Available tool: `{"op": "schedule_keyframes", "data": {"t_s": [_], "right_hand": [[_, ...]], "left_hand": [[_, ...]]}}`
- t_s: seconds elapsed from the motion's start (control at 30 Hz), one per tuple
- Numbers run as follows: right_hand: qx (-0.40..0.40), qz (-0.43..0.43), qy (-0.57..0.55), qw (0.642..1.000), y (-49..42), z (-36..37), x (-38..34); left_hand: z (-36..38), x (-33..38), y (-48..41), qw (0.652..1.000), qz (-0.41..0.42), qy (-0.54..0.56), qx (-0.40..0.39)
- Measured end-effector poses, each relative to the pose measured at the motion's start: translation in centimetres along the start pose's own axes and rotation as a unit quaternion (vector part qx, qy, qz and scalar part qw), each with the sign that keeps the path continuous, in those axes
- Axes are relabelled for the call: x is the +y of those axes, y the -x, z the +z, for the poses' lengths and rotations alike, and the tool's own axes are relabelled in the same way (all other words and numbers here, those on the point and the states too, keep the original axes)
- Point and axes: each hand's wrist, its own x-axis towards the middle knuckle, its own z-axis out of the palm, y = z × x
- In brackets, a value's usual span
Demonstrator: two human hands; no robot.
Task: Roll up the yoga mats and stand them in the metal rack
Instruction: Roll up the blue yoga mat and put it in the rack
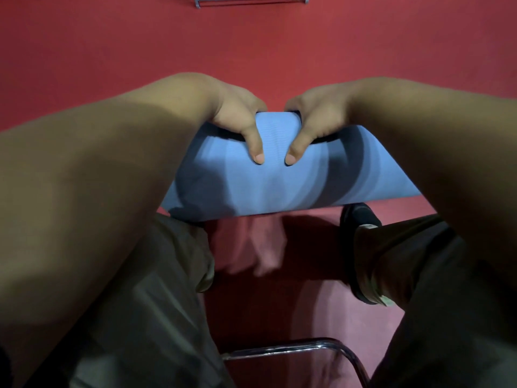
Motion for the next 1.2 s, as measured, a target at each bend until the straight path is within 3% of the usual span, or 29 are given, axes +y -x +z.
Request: {"op": "schedule_keyframes", "data": {"t_s": [0.27,0.5,0.93,1.2], "right_hand": [[-0.039,0.025,-0.077,0.996,-0.7,0.6,1.0],[-0.044,0.036,-0.085,0.995,-0.8,0.6,1.2],[-0.046,0.039,0.067,0.996,-0.5,-0.2,-1.0],[-0.031,0.026,0.043,0.998,-0.1,0.0,-0.2]], "left_hand": [[1.2,1.3,-0.1,0.998,0.024,-0.055,-0.011],[2.6,2.3,-0.5,0.990,0.025,-0.118,0.076],[0.2,0.3,-0.7,0.999,-0.012,0.037,-0.018],[0.2,1.4,-0.6,0.999,-0.018,0.013,-0.026]]}}
